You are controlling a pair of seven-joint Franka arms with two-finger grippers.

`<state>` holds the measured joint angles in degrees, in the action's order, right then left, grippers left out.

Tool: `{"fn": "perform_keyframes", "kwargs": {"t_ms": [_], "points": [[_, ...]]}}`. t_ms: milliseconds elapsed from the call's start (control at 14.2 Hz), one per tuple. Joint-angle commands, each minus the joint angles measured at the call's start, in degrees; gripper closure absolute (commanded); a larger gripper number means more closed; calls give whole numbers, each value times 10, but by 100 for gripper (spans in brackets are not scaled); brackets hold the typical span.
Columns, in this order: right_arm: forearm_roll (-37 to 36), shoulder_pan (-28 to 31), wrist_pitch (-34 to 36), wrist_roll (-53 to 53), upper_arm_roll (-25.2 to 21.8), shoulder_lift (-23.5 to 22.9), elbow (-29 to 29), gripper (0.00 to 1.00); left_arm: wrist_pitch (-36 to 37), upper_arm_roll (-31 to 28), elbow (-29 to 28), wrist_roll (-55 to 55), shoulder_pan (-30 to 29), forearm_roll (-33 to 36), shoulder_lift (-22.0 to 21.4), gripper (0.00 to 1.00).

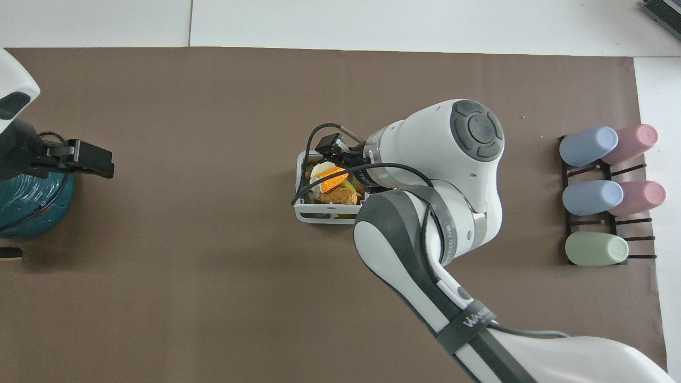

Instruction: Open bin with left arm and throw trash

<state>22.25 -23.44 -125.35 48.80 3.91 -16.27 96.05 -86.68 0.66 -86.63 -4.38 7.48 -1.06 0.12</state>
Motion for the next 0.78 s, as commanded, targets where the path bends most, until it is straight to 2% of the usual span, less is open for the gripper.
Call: {"fn": "perform_keyframes", "kwargs": {"t_ms": [0,141,282,494,705], "points": [[-16,43,34,-56,2,23,-10,0,-2,1,-14,8,-1,3,-13,0],[-95,65,62,-73,2,34,-28,0,-5,1,-14,7,-1,3,-13,0],[-185,91,77,-132,4,50,-29,0,-20,1,-14,7,-1,3,-13,0],[-216,143,117,-262,2,80,-29,0,-45,1,-14,8,-5,3,-11,0],[-222,189,169,-337,2,124,-29,0,-47,1,-15,7,-4,4,-11,0]]}}
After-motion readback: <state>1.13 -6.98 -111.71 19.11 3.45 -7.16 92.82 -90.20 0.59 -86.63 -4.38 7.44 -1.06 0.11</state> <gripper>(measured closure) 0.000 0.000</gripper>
